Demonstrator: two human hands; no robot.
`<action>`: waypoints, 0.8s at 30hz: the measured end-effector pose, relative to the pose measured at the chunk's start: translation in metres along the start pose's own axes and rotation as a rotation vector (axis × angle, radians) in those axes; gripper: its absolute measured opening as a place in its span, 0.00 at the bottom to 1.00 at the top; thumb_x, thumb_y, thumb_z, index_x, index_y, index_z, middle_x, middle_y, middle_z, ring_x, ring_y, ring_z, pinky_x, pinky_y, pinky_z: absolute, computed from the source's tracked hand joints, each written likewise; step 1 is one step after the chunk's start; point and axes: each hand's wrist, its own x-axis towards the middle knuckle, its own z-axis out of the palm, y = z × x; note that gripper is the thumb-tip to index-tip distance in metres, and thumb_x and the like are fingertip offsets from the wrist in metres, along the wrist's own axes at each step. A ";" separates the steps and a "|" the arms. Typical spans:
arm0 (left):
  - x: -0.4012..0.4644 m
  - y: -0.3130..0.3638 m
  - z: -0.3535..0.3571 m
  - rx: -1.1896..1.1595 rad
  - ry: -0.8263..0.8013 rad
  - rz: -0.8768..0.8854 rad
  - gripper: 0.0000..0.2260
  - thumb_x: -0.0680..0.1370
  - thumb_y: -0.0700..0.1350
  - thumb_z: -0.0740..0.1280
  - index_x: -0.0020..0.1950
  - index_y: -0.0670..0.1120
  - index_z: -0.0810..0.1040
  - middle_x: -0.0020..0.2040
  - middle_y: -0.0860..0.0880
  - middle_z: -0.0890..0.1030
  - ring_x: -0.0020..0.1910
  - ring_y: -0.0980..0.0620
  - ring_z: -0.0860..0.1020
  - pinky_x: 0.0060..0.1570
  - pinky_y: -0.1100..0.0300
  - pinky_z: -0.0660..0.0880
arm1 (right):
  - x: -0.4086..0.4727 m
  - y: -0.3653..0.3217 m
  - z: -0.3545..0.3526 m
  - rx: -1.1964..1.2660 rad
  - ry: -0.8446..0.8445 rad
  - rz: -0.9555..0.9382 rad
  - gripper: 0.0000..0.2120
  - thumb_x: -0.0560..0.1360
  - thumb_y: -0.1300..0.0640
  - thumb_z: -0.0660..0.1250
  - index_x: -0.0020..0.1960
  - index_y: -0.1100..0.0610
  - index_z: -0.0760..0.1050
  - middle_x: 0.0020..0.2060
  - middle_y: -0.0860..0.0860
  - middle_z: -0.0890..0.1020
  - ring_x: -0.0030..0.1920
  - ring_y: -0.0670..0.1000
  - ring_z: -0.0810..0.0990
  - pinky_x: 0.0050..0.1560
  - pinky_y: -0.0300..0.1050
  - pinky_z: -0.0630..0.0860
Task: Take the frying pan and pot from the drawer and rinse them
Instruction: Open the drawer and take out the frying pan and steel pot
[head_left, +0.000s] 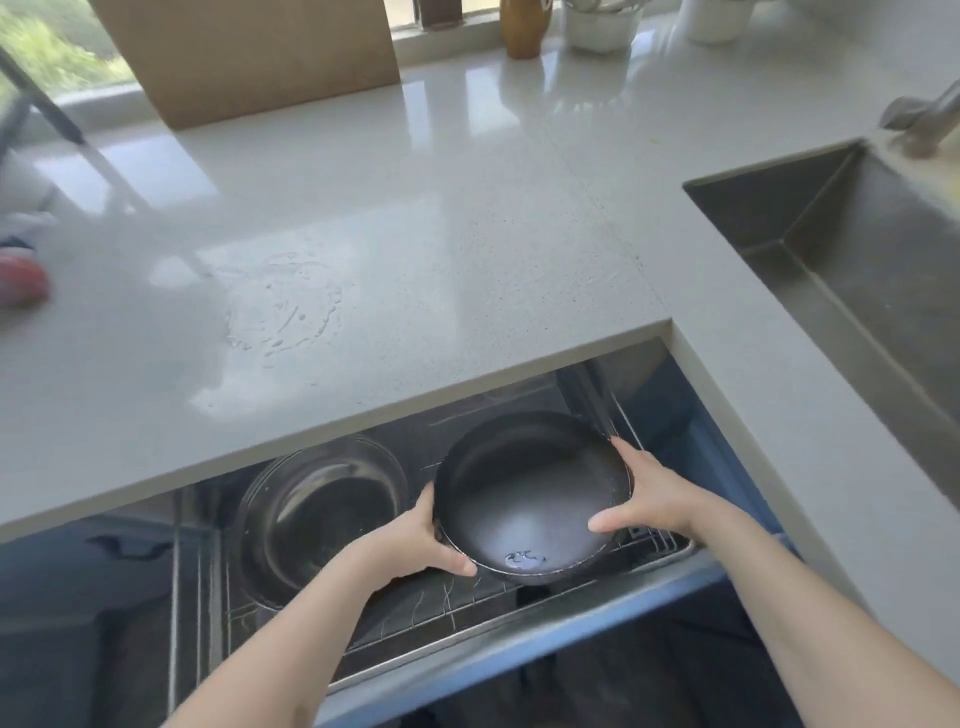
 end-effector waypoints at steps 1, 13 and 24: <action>-0.009 0.000 -0.002 0.019 -0.006 0.009 0.58 0.58 0.46 0.84 0.77 0.62 0.51 0.67 0.57 0.75 0.67 0.54 0.74 0.70 0.50 0.69 | -0.011 -0.001 0.003 0.000 -0.002 -0.020 0.64 0.56 0.42 0.81 0.79 0.45 0.43 0.78 0.45 0.50 0.77 0.50 0.55 0.71 0.49 0.60; -0.098 0.037 0.002 0.228 -0.086 0.051 0.55 0.60 0.47 0.83 0.78 0.58 0.52 0.66 0.60 0.75 0.68 0.57 0.71 0.72 0.53 0.65 | -0.116 0.014 0.032 0.078 0.057 -0.076 0.66 0.51 0.40 0.83 0.77 0.36 0.44 0.76 0.40 0.54 0.76 0.48 0.58 0.74 0.55 0.61; -0.085 0.157 -0.025 0.194 0.140 0.484 0.47 0.66 0.42 0.79 0.72 0.66 0.52 0.55 0.54 0.82 0.49 0.56 0.80 0.54 0.61 0.75 | -0.116 -0.053 -0.089 0.055 0.297 -0.317 0.65 0.55 0.58 0.85 0.79 0.43 0.47 0.70 0.40 0.61 0.67 0.44 0.69 0.59 0.26 0.68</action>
